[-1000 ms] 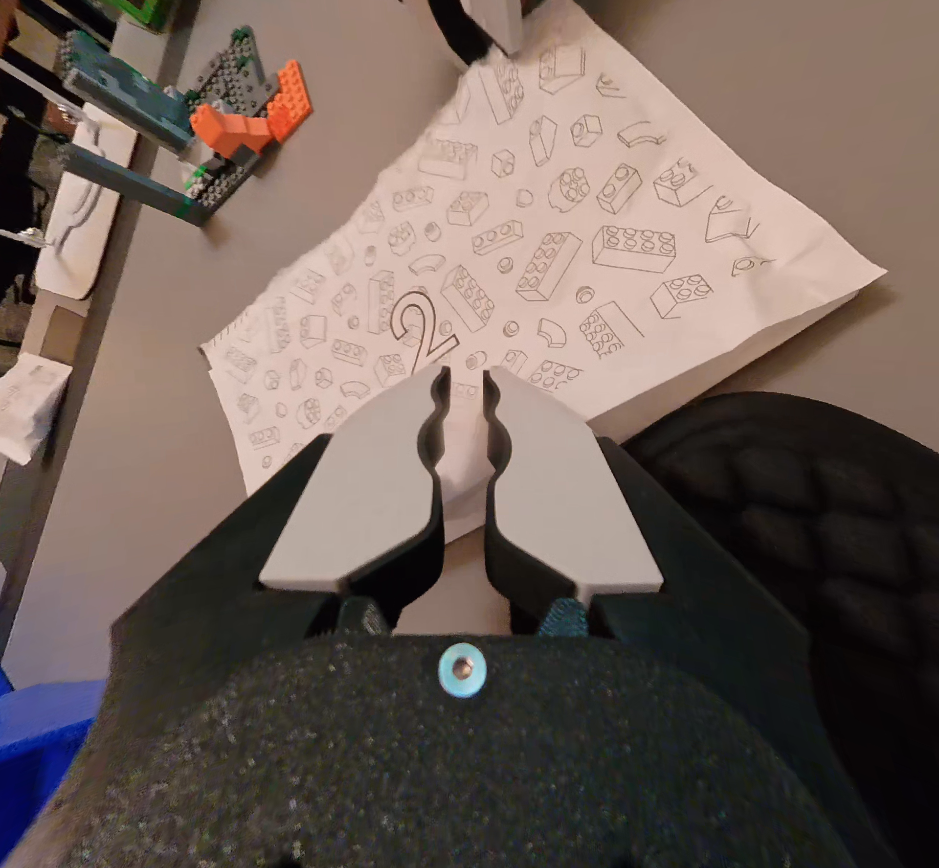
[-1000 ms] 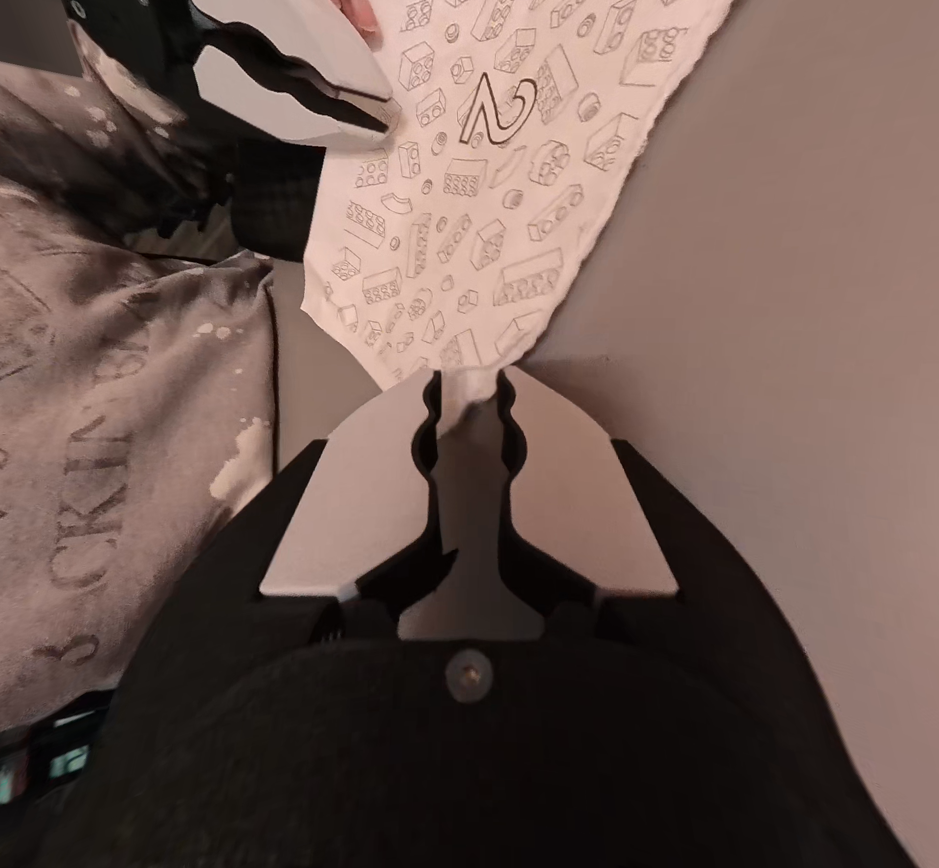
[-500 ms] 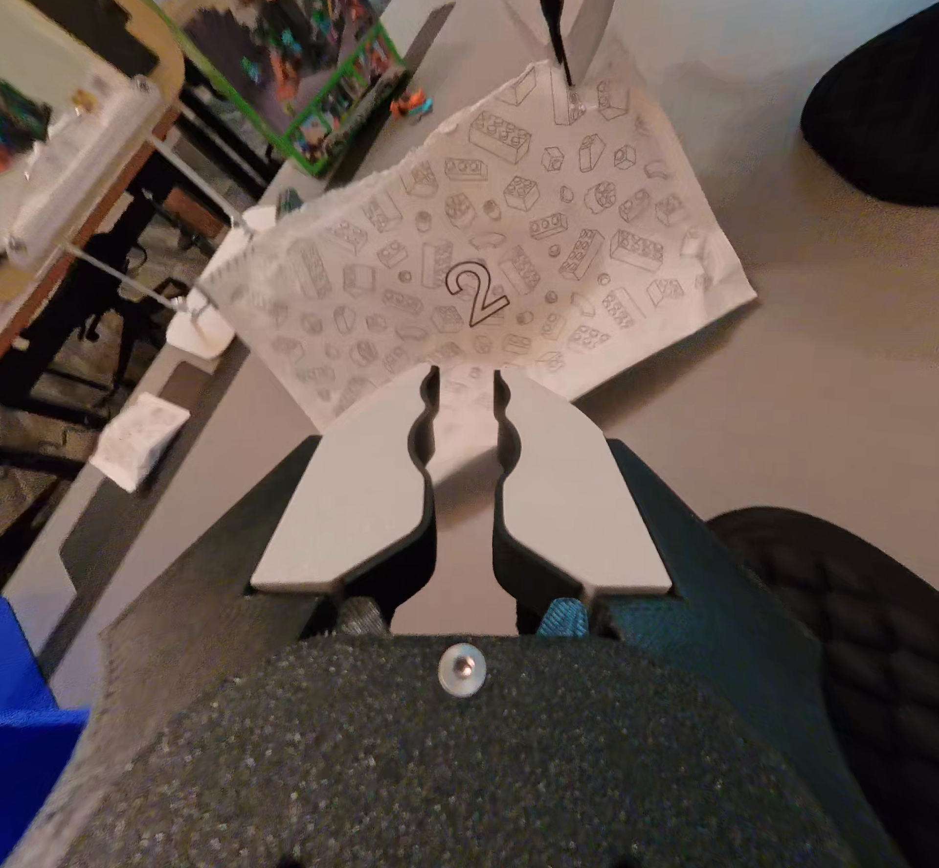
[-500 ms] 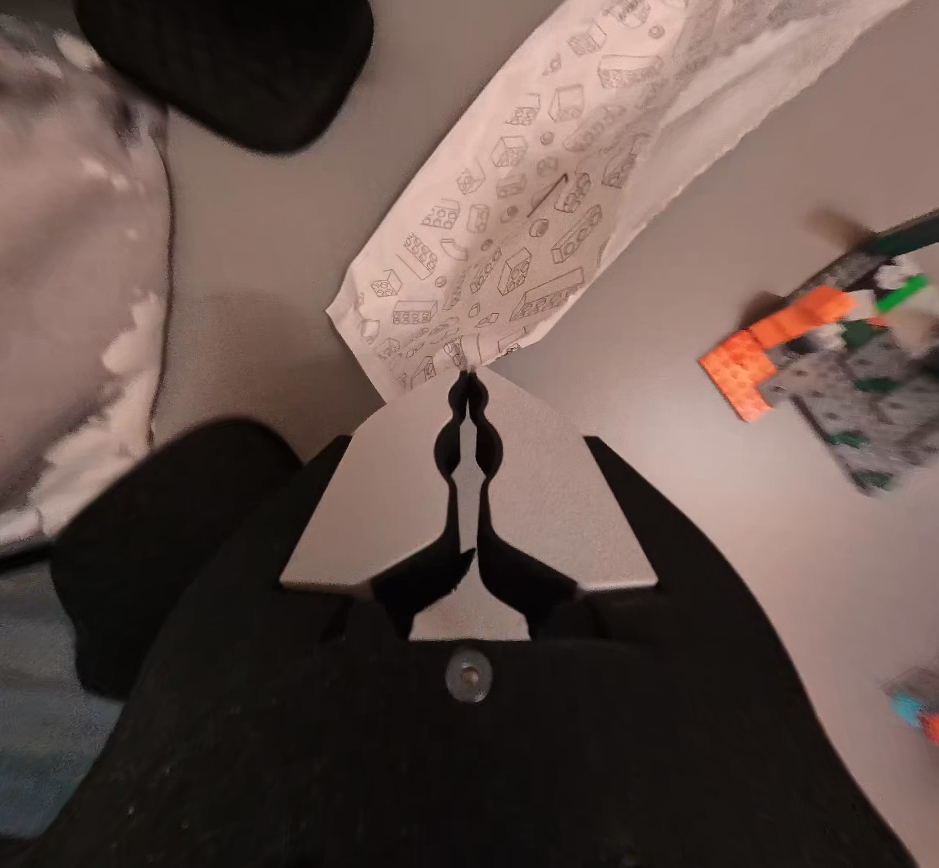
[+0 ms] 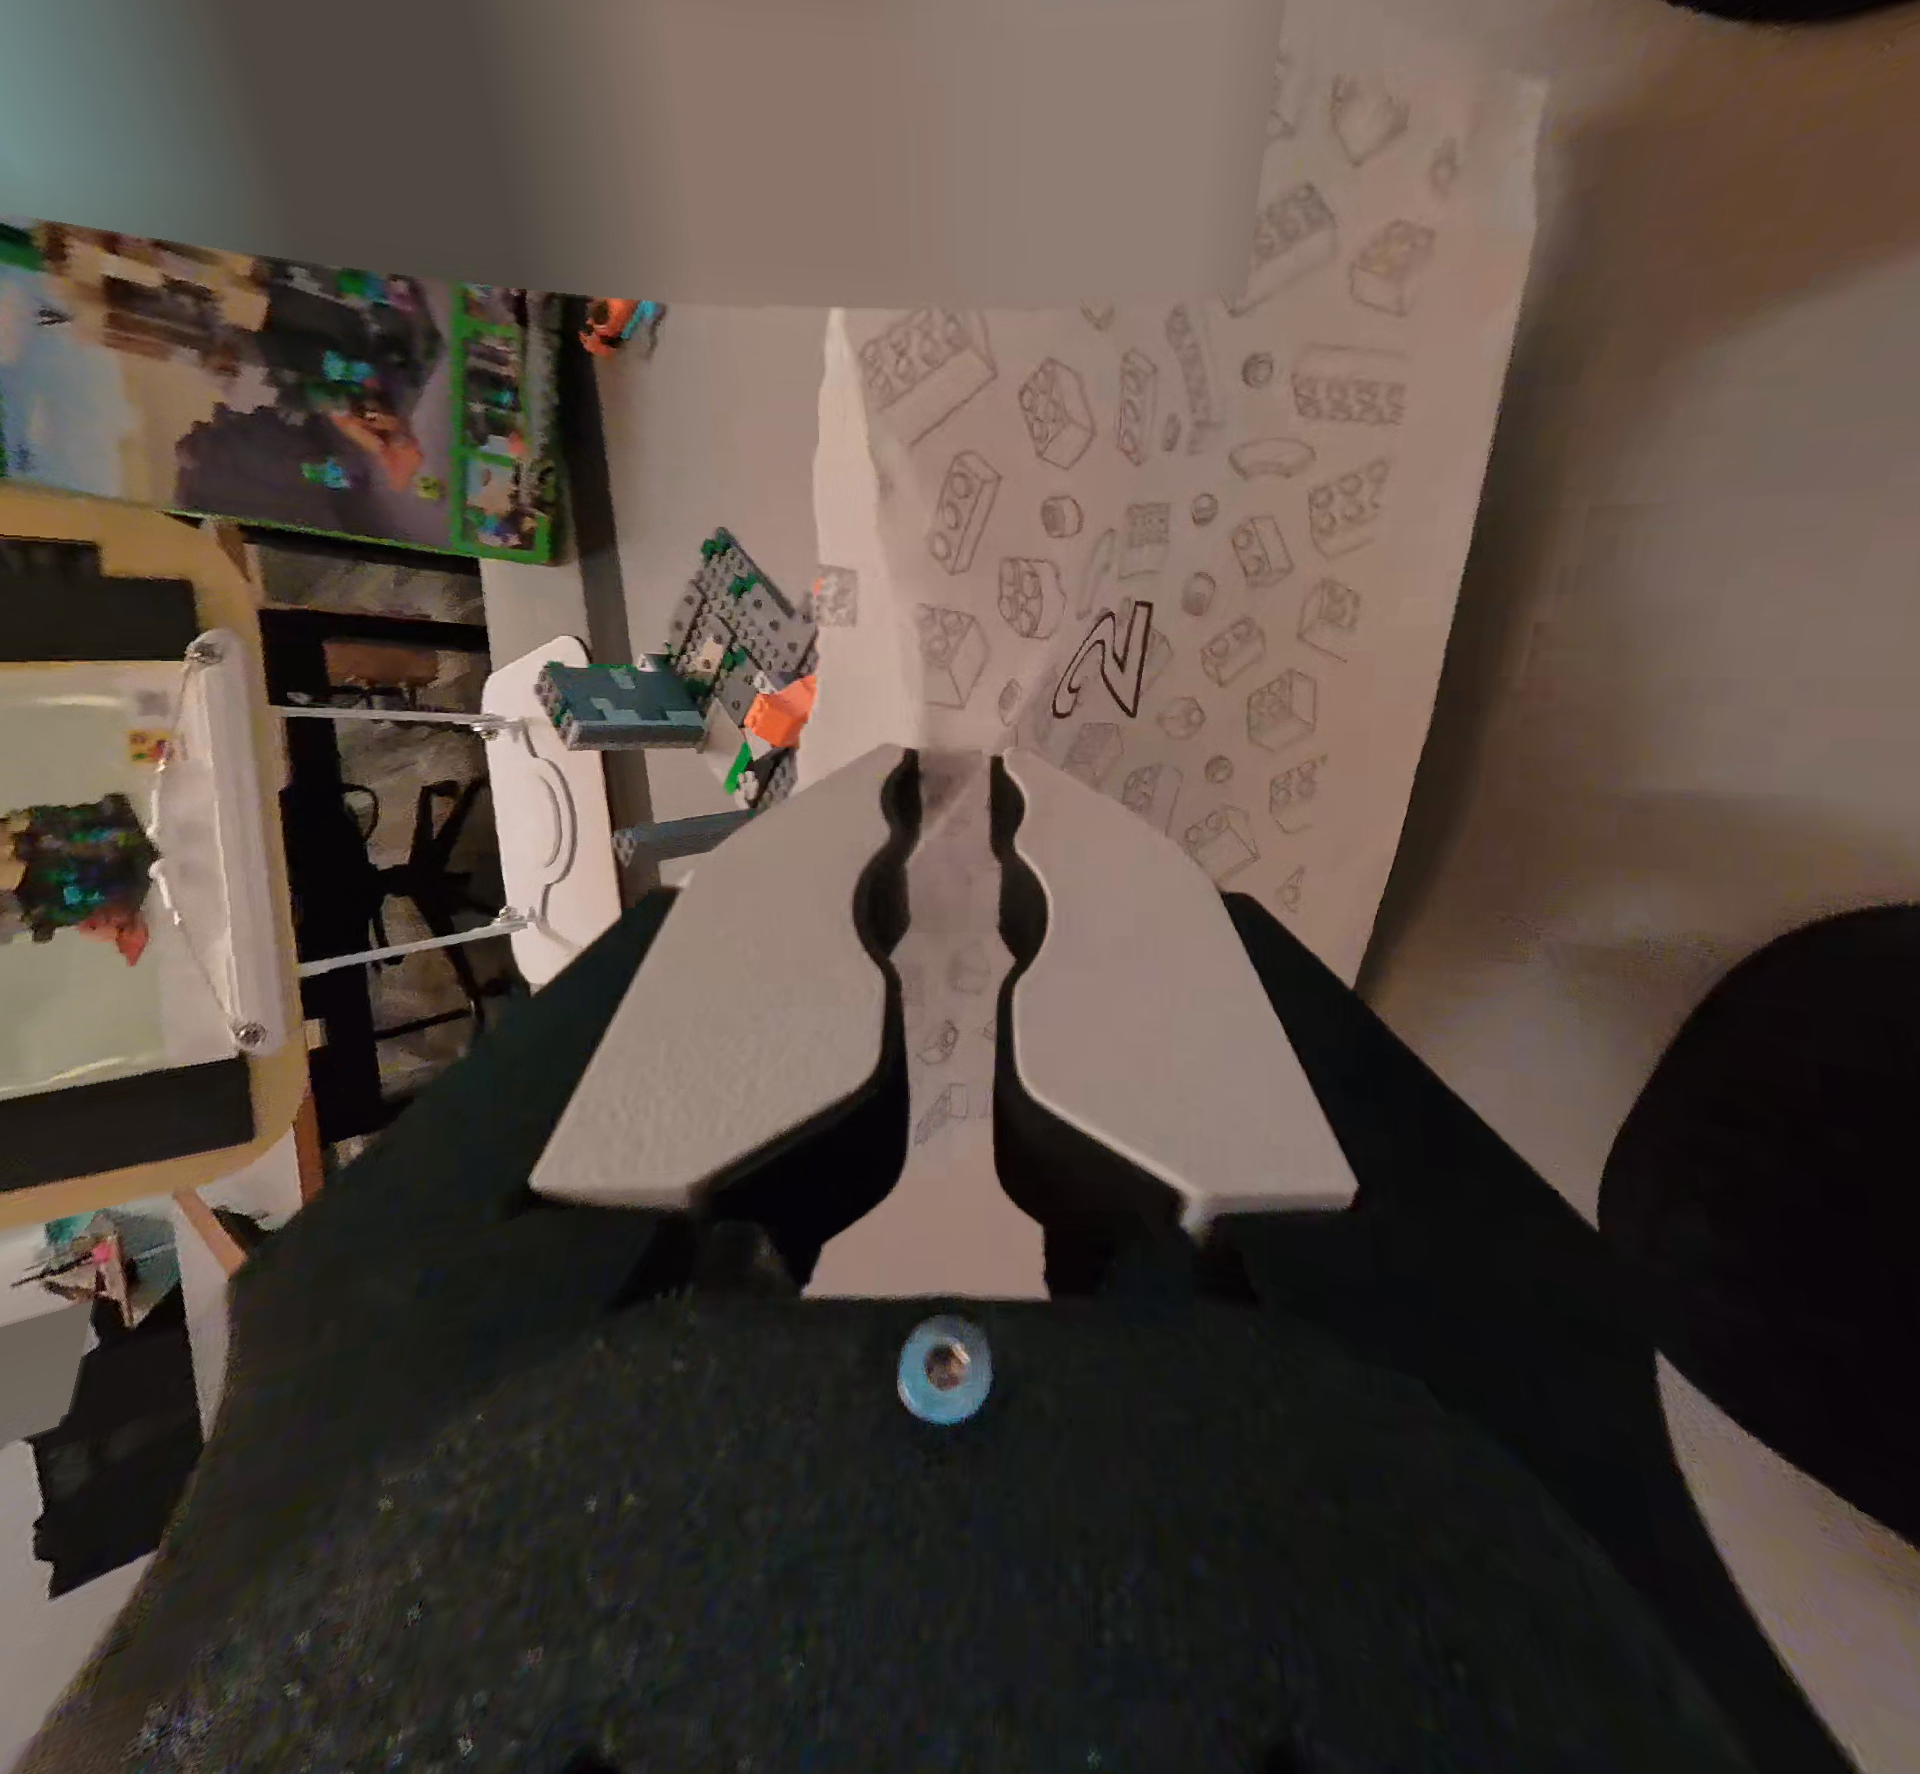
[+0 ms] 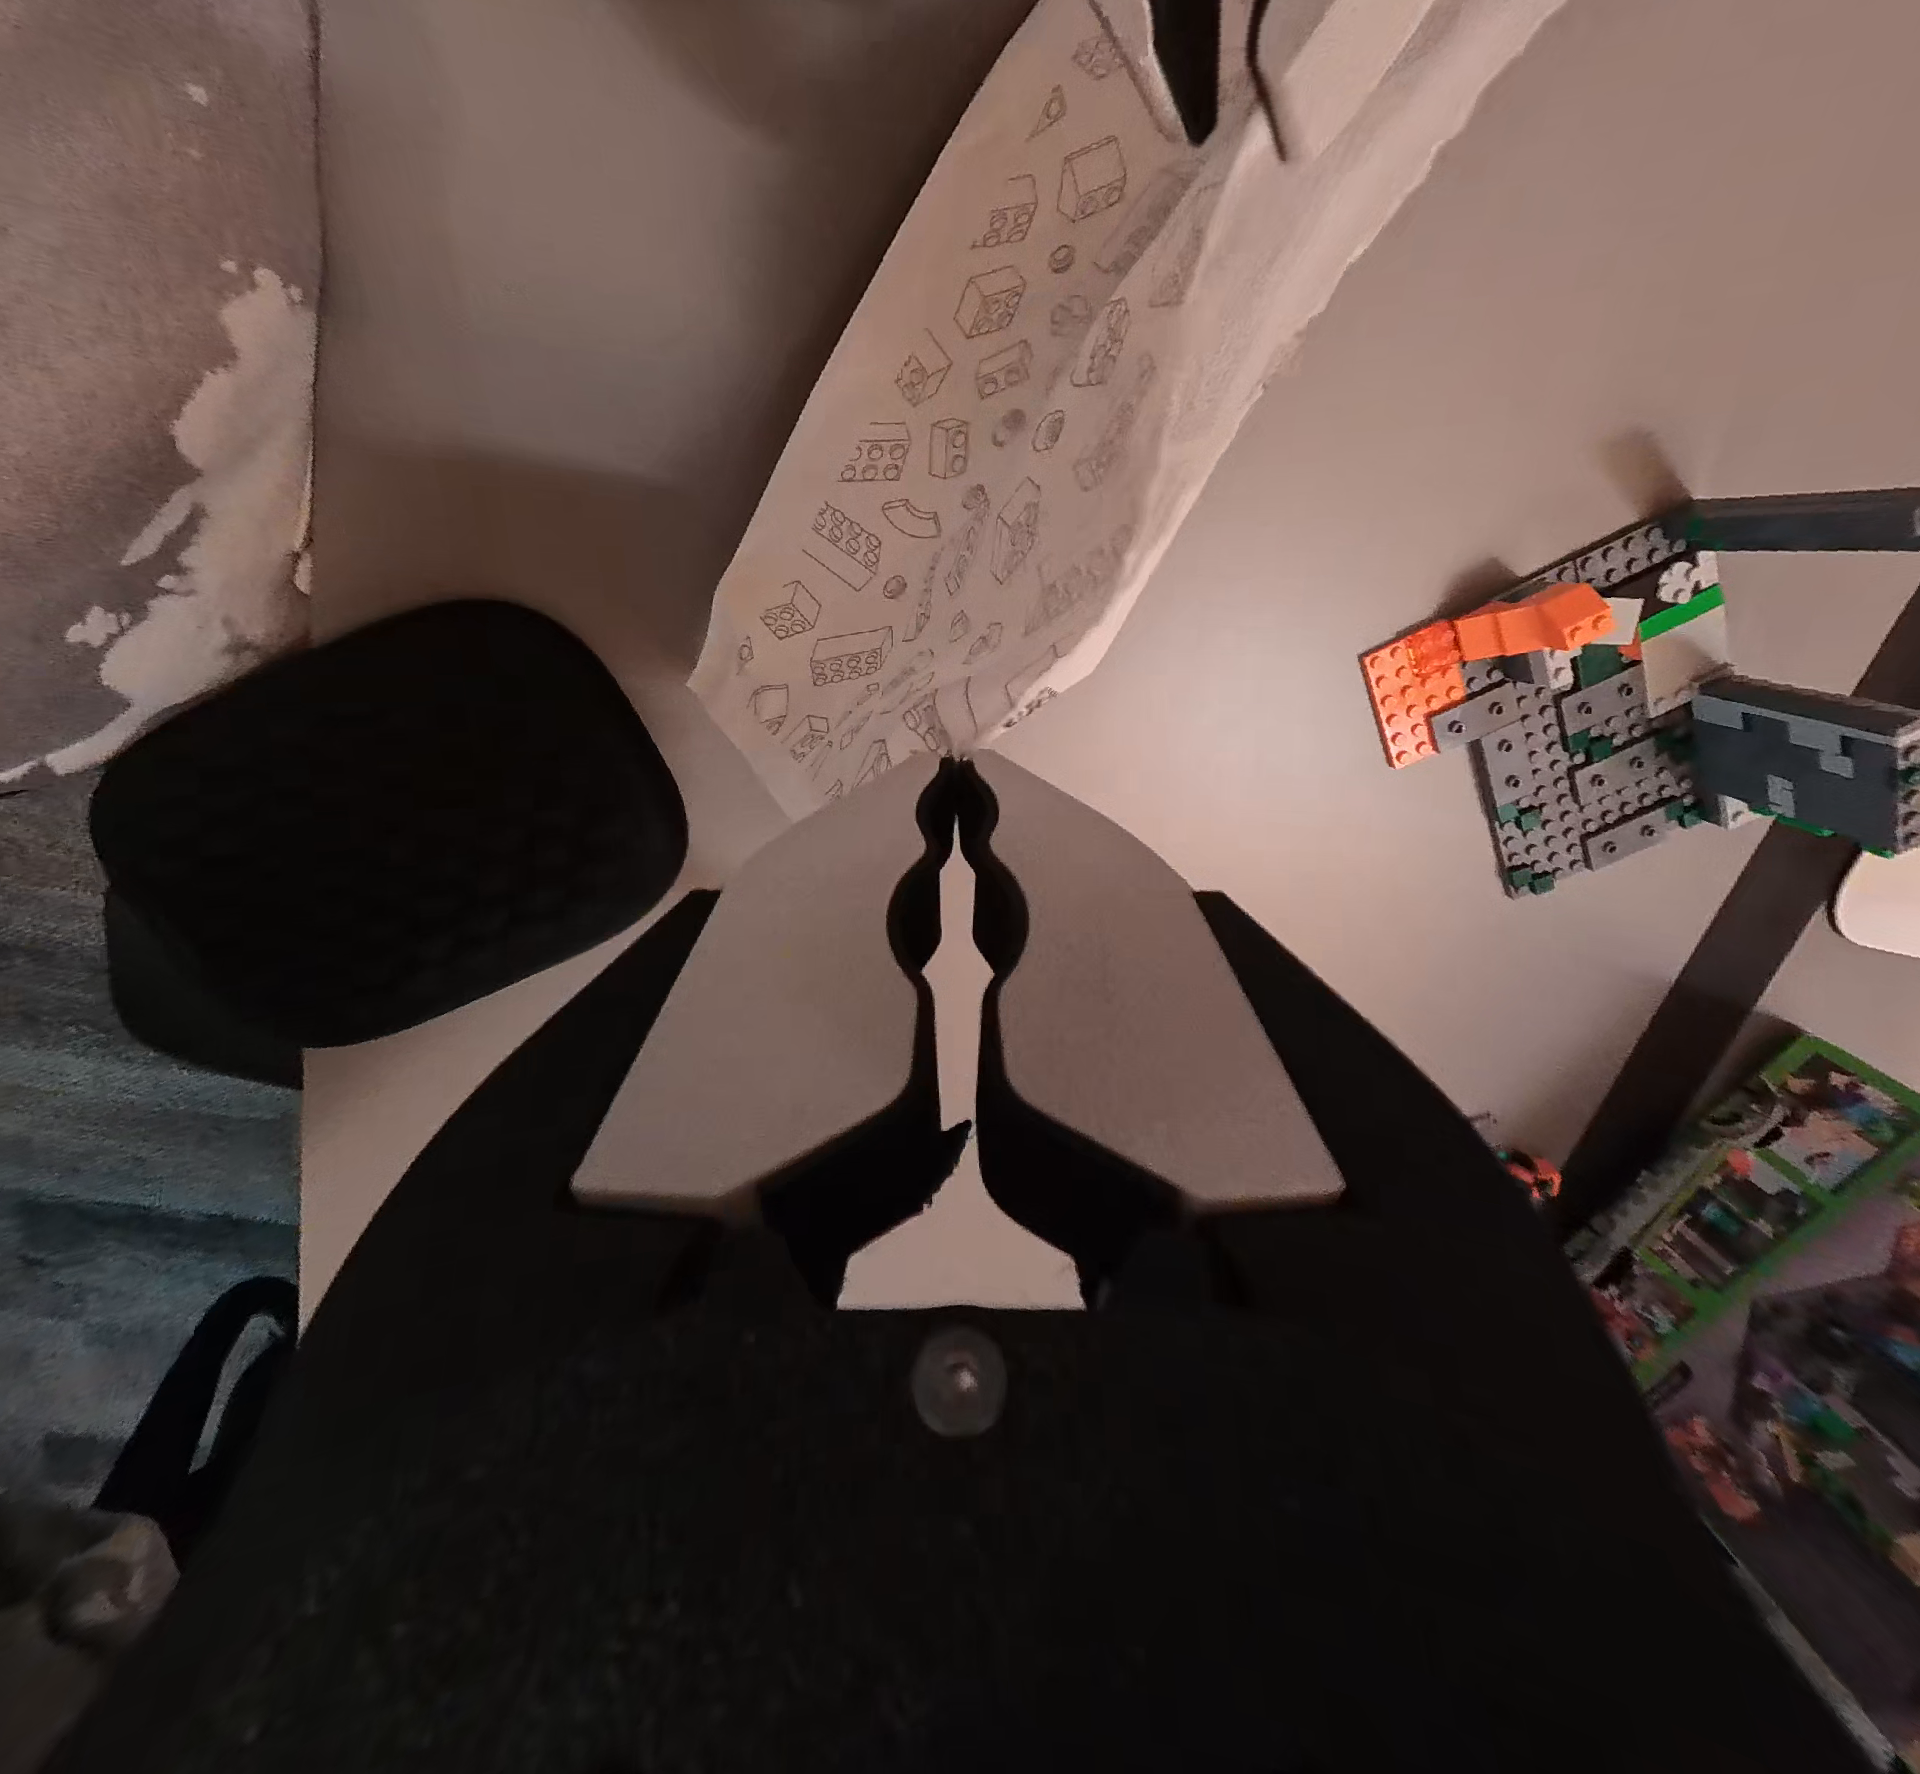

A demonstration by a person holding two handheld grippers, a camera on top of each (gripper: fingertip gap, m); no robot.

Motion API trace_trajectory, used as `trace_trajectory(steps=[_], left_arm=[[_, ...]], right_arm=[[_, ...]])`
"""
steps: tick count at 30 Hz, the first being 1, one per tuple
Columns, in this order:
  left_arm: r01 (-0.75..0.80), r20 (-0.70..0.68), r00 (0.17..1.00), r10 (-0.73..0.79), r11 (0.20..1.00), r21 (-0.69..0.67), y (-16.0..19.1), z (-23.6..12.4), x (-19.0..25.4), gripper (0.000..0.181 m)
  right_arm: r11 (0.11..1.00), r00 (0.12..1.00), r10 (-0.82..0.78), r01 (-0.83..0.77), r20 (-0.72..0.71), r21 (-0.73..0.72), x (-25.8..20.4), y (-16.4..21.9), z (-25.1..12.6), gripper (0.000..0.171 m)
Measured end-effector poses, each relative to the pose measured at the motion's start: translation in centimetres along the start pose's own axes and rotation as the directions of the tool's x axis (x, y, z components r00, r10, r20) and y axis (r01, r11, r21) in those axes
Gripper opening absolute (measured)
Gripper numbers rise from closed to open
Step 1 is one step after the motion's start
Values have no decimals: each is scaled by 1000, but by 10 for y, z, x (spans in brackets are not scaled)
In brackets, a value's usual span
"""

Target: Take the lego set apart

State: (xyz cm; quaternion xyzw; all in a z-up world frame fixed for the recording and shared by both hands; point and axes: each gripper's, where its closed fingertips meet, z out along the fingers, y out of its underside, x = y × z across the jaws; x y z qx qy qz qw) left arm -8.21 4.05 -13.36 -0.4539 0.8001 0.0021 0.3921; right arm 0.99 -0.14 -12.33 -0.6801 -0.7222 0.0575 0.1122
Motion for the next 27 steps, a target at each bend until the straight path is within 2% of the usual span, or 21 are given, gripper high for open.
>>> trace_trajectory(steps=[2, 4, 8, 10, 11, 13, 15, 18, 21, 22, 23, 24, 26, 27], left_arm=[[-27, -12, 1000, 27, 998, -52, 6, 5, 1, 10], [-41, -57, 998, 38, 998, -56, 6, 6, 8, 0], [-33, -102, 994, 29, 999, -41, -1, 0, 16, 0], [-35, -84, 996, 30, 998, -60, 0, 1, 14, 0], [-41, -79, 996, 35, 996, -74, 2, 2, 14, 0], [-39, -75, 997, 33, 996, -85, 1, 2, 14, 0], [-46, -66, 997, 40, 994, -94, -2, 2, 14, 0], [-76, -17, 997, 75, 990, -123, -5, 1, 9, 0], [-115, 25, 993, 119, 986, -120, -13, -1, 5, 0], [-129, 42, 990, 135, 984, -126, -16, -2, 3, 0], [-145, 60, 986, 154, 981, -130, -18, -4, 1, 0], [-158, 73, 983, 170, 978, -139, -20, -6, -1, 0], [-171, 60, 982, 181, 975, -141, -24, -12, 5, 0], [-169, 28, 984, 175, 975, -141, -23, -15, 13, 0]], right_arm=[[999, 1000, -10, 9, 17, 37, -5, -3, 1, 0], [998, 1000, -1, 0, 23, 59, -6, -3, 1, 0], [992, 995, 91, -93, 30, 84, 3, 12, 5, 0], [979, 990, 128, -135, 57, 153, 9, 10, 6, 1], [966, 986, 149, -161, 73, 203, 13, 4, 4, 5], [930, 972, 219, -236, 89, 284, 25, -10, -2, 23], [900, 955, 280, -298, 102, 318, 36, -23, -4, 37], [896, 938, 338, -345, 73, 280, 49, -35, 3, 46], [933, 945, 323, -328, 62, 148, 51, -36, 22, 48], [944, 948, 309, -315, 76, 93, 49, -34, 30, 48], [954, 953, 290, -295, 84, 51, 48, -34, 37, 37], [963, 959, 265, -268, 100, 21, 45, -35, 42, 5], [976, 974, 213, -209, 73, -55, 46, -31, 44, 0], [977, 982, 187, -187, -5, -100, 58, -22, 40, 0]])
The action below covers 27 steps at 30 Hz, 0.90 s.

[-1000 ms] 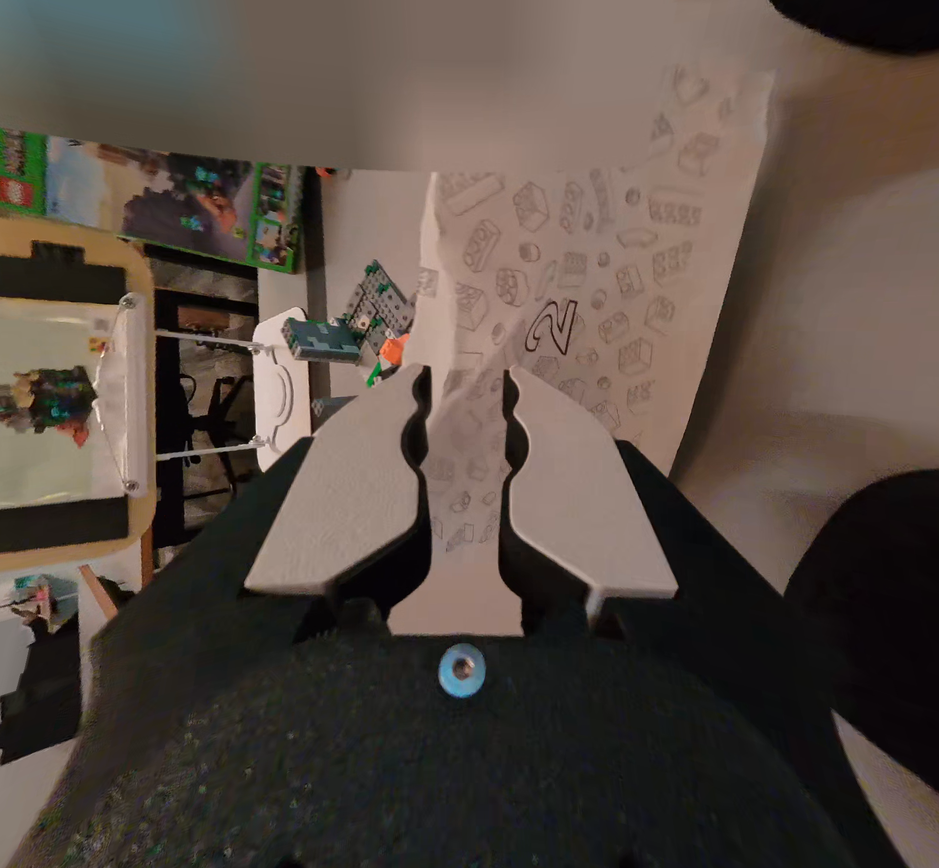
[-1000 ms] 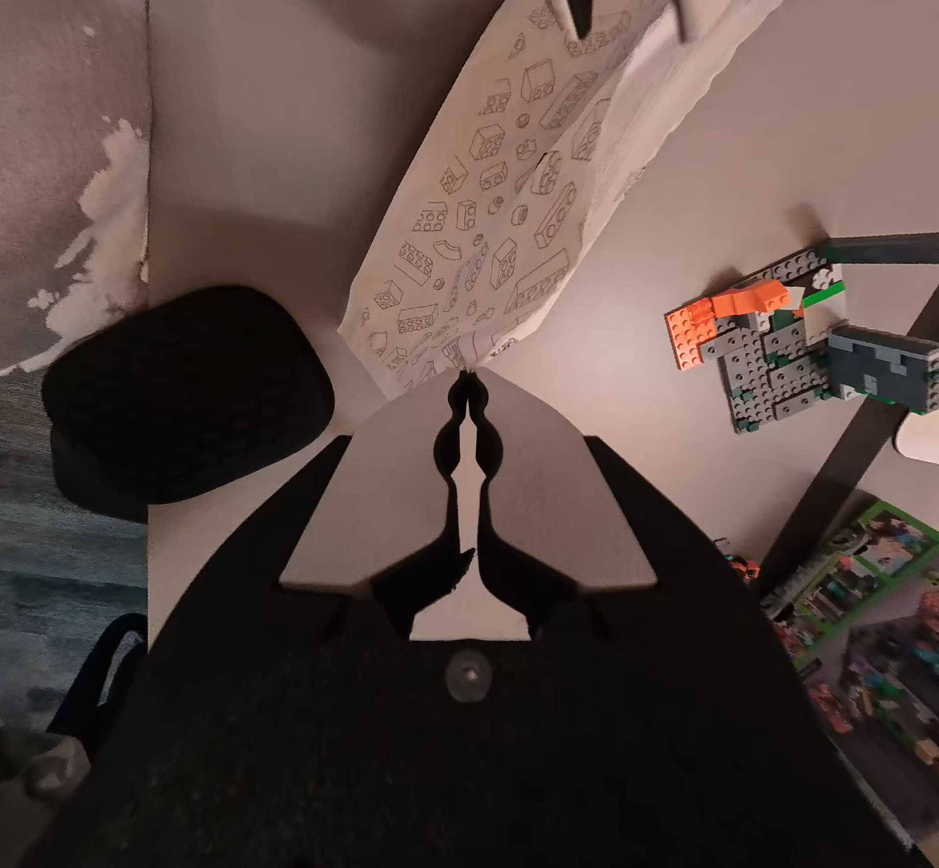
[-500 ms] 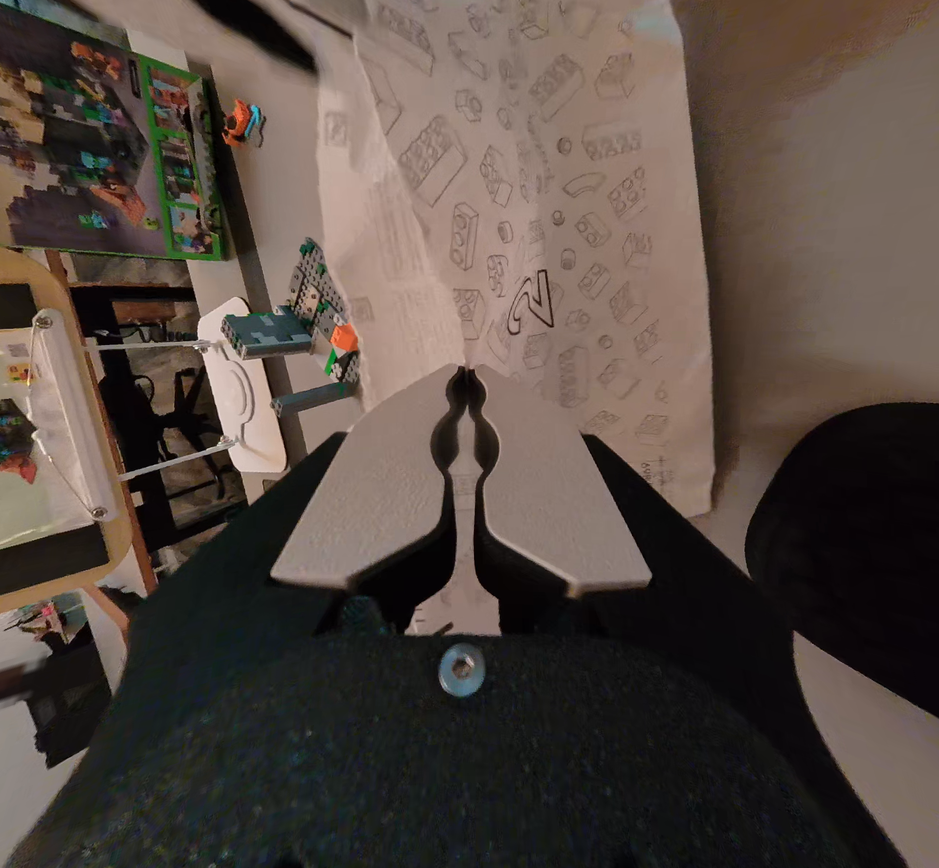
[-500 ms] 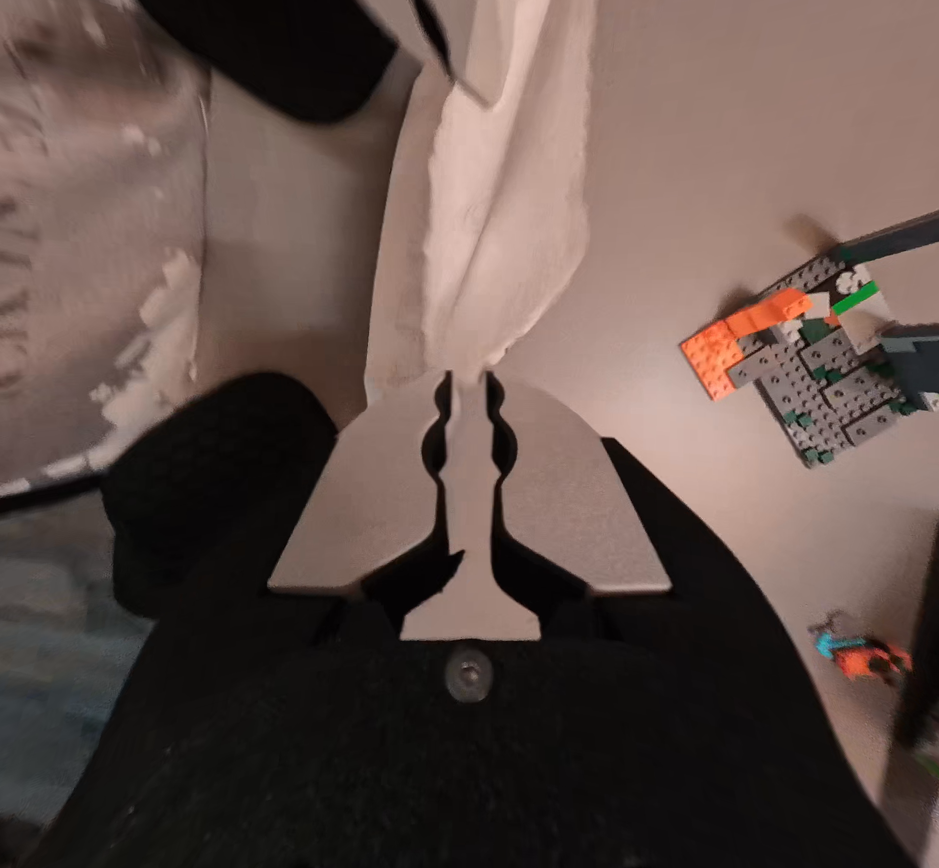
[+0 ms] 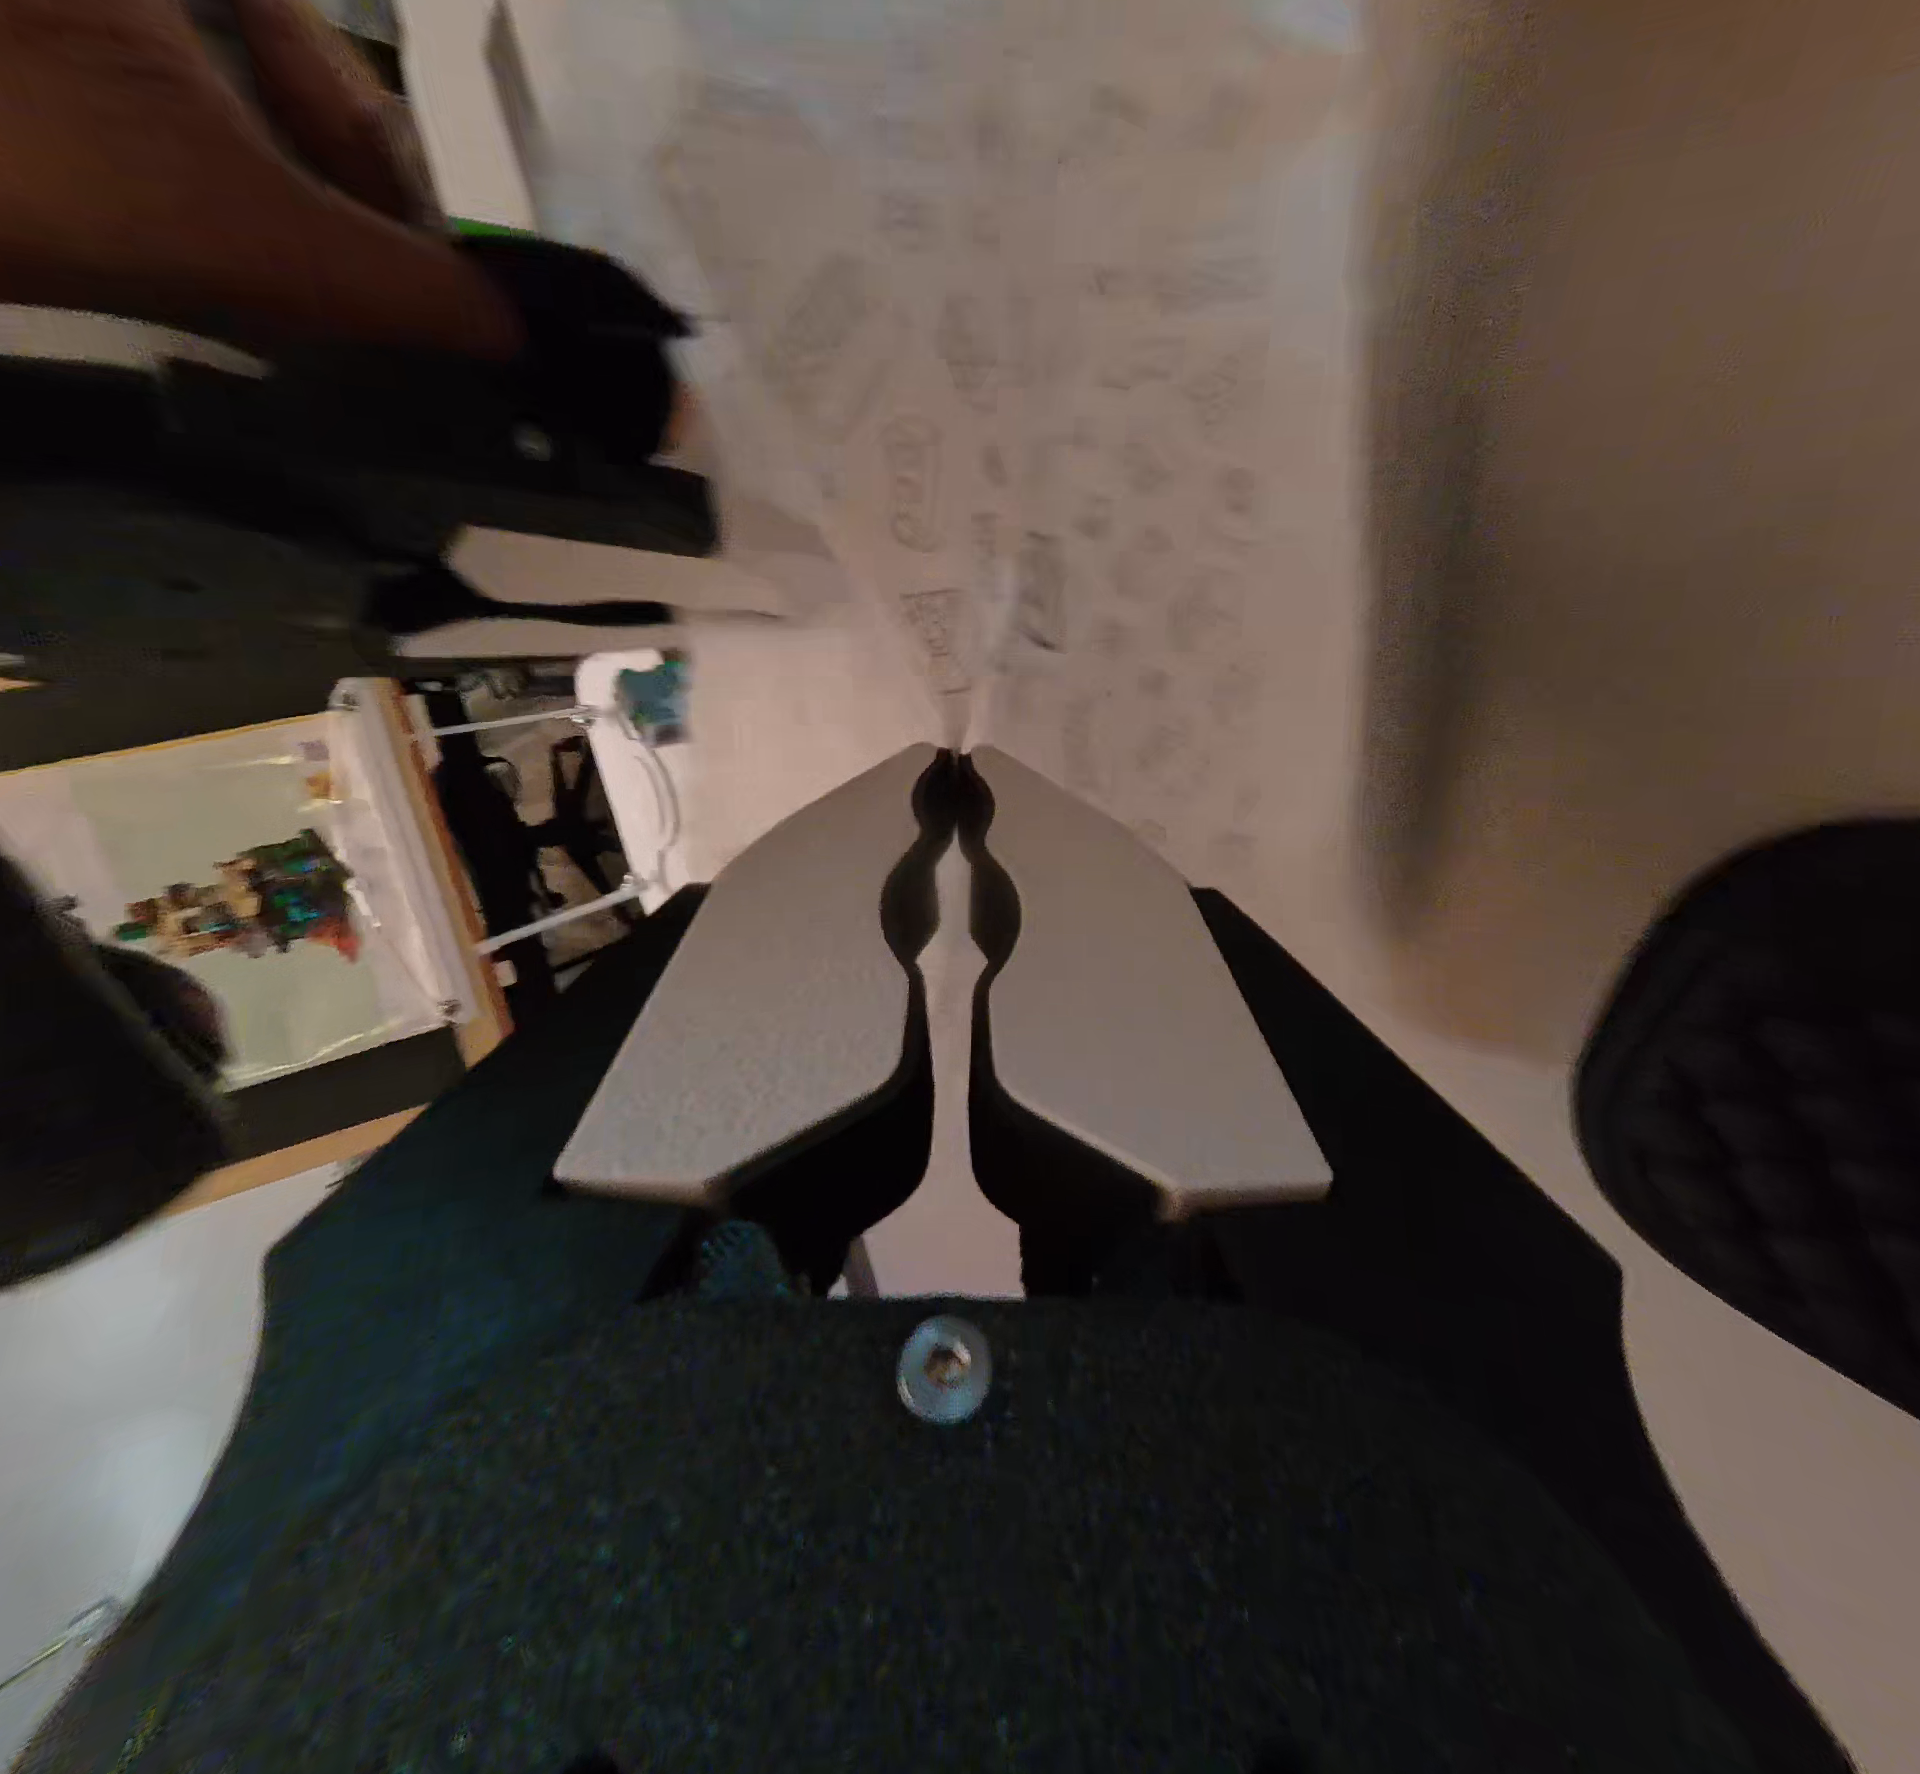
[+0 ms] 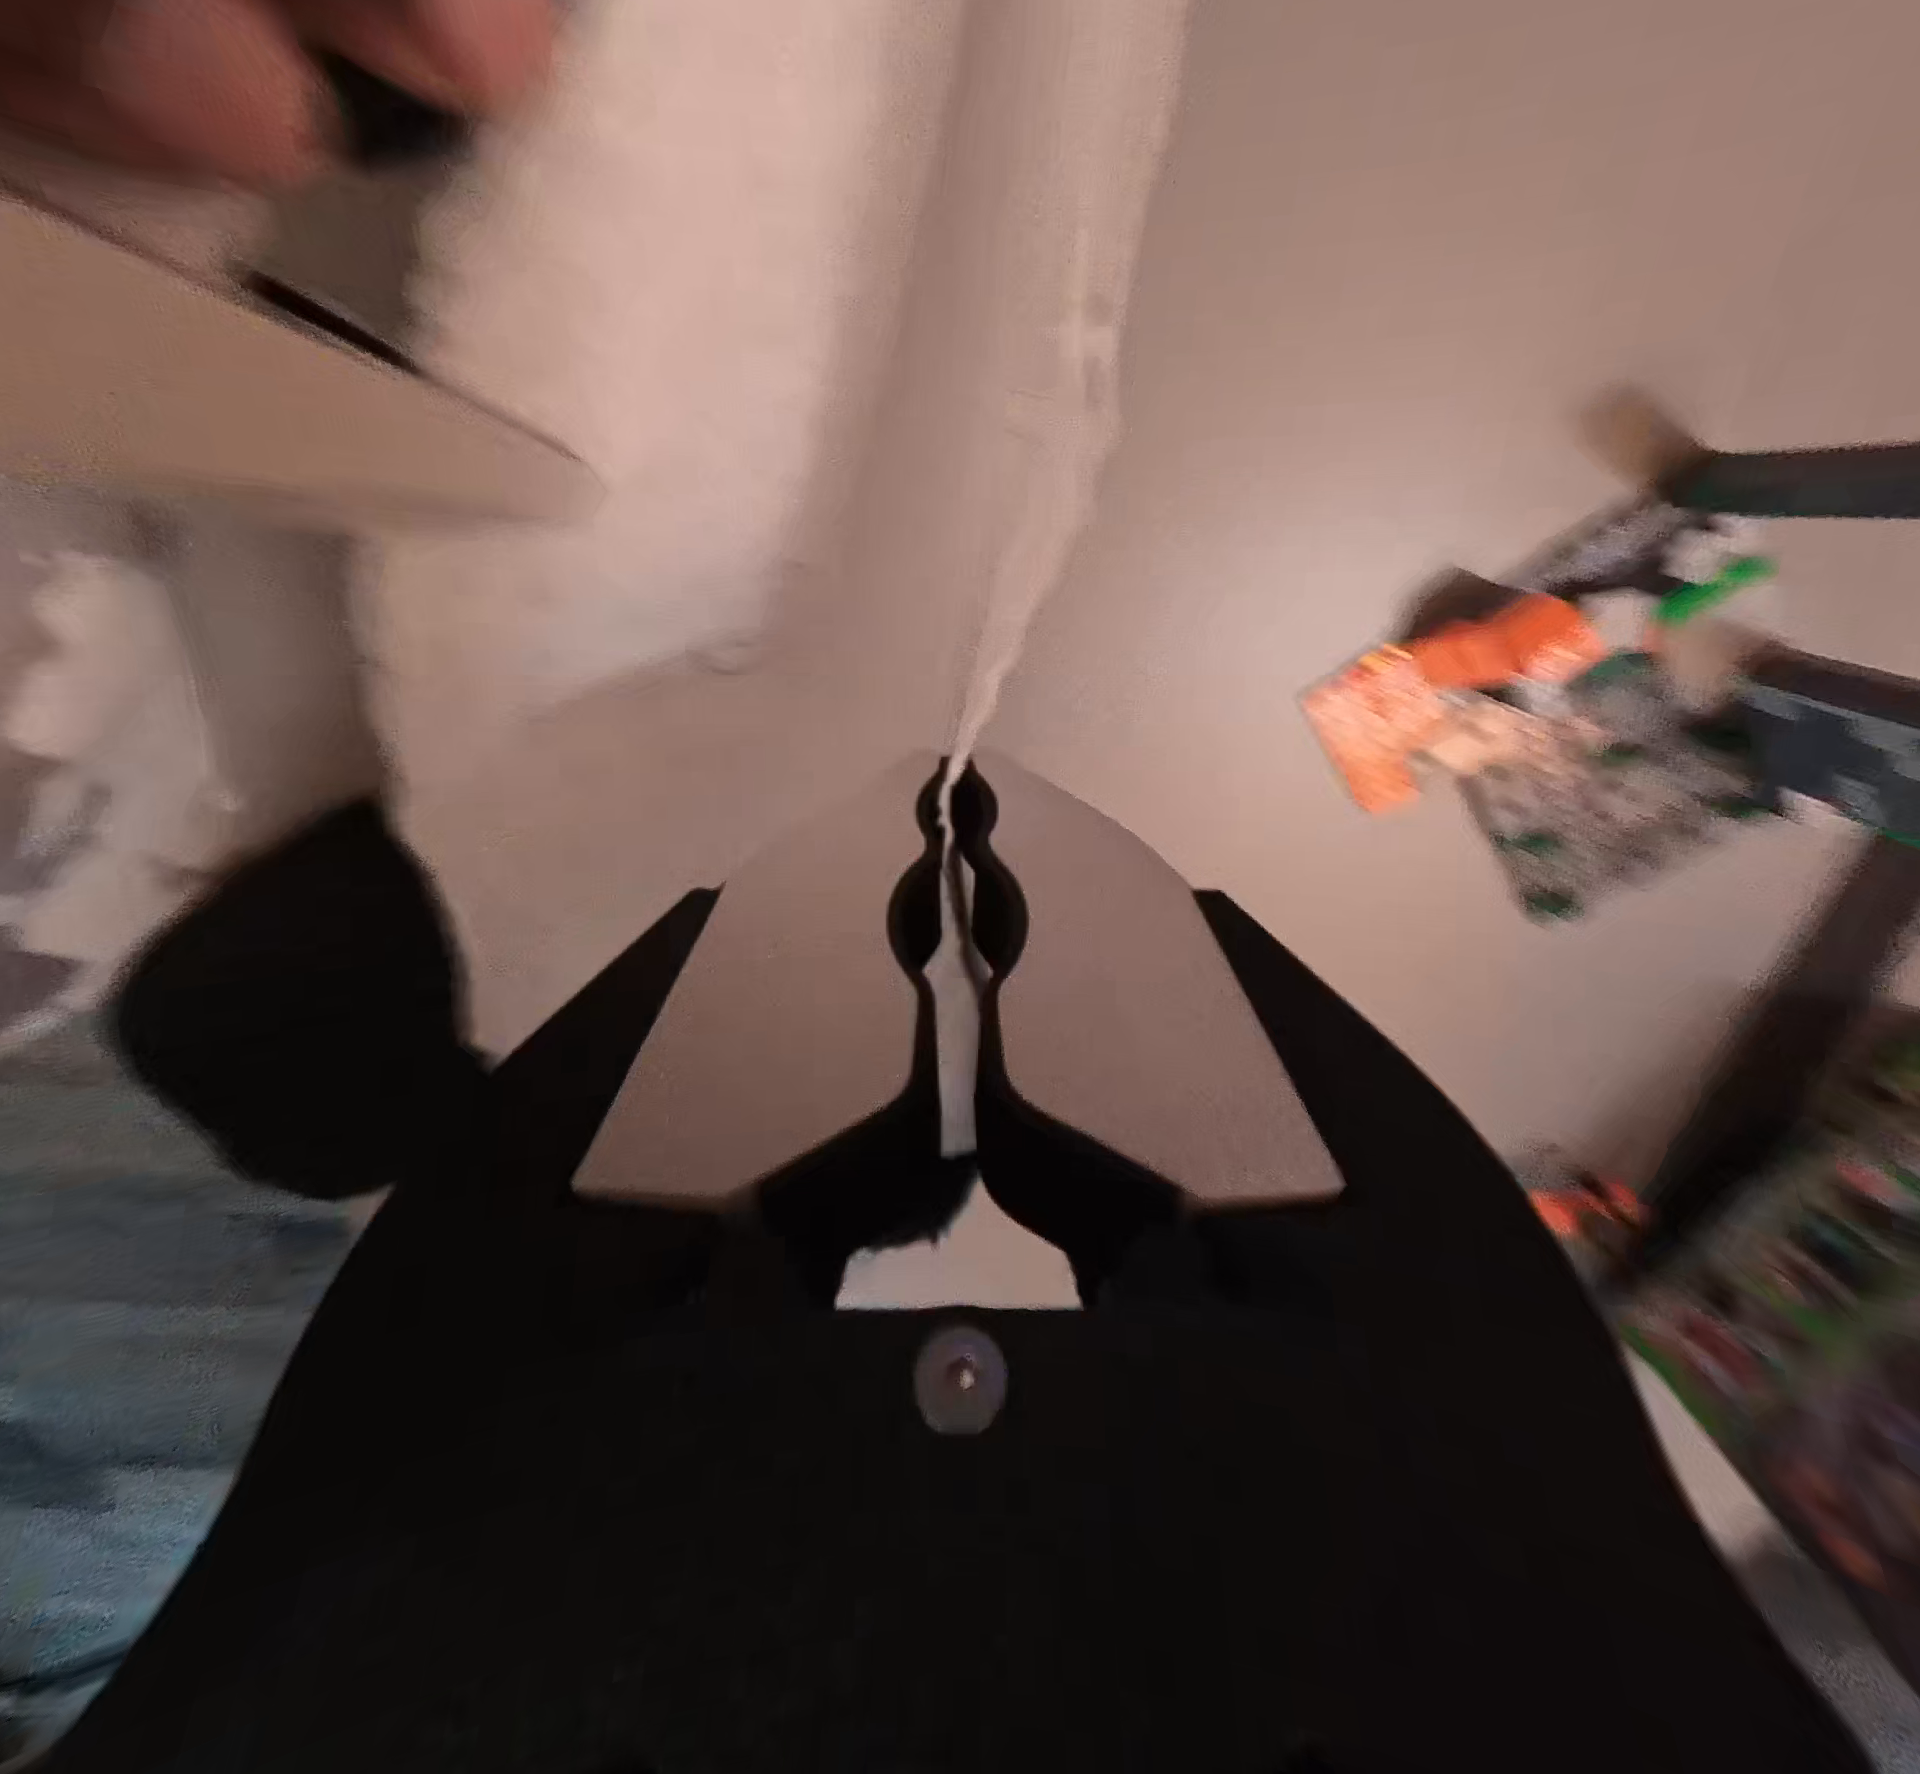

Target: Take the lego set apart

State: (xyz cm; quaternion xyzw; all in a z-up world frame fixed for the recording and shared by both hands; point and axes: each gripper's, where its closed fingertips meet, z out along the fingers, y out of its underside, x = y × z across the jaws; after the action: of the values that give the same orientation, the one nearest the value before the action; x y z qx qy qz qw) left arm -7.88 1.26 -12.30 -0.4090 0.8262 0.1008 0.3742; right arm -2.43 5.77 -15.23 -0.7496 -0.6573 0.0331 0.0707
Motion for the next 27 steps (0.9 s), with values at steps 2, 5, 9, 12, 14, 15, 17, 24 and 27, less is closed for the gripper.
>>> trace_trajectory(steps=[2, 5, 9, 12, 14, 15, 17, 24, 27], left_arm=[[9, -52, 999, -9, 1000, -6, 3, -5, 18, 0], [44, -51, 998, -44, 999, 0, 6, -9, 27, 0], [112, -60, 992, -110, 993, 27, 5, -8, 26, 0], [109, 36, 993, -109, 994, 2, 13, 1, 14, 0], [96, 50, 994, -95, 995, -14, 16, 5, 12, 9], [88, 65, 994, -86, 996, -31, 18, 6, 11, 12], [43, 77, 996, -37, 997, -69, 21, 9, 10, 20], [12, 67, 998, 2, 977, -213, 22, 35, 15, 29], [36, 134, 991, 4, 956, -293, 30, 49, 10, 17]], right_arm=[[997, 987, 60, -65, -146, -29, 35, 14, -16, 0], [988, 977, 156, -152, -146, 36, 41, 12, -35, 0], [996, 970, 89, -94, -226, -11, 30, 3, -32, 0], [998, 965, 48, -54, -257, -19, 24, -4, -27, 0], [998, 965, 38, -48, -259, -32, 21, -4, -23, 0], [998, 964, 35, -48, -263, -43, 20, -4, -21, 0], [996, 961, 34, -54, -274, -67, 19, -2, -16, 0], [995, 967, 66, -81, -244, -50, -3, -17, 0, 0], [996, 980, 87, -89, -180, -3, -18, -26, 5, 0]])
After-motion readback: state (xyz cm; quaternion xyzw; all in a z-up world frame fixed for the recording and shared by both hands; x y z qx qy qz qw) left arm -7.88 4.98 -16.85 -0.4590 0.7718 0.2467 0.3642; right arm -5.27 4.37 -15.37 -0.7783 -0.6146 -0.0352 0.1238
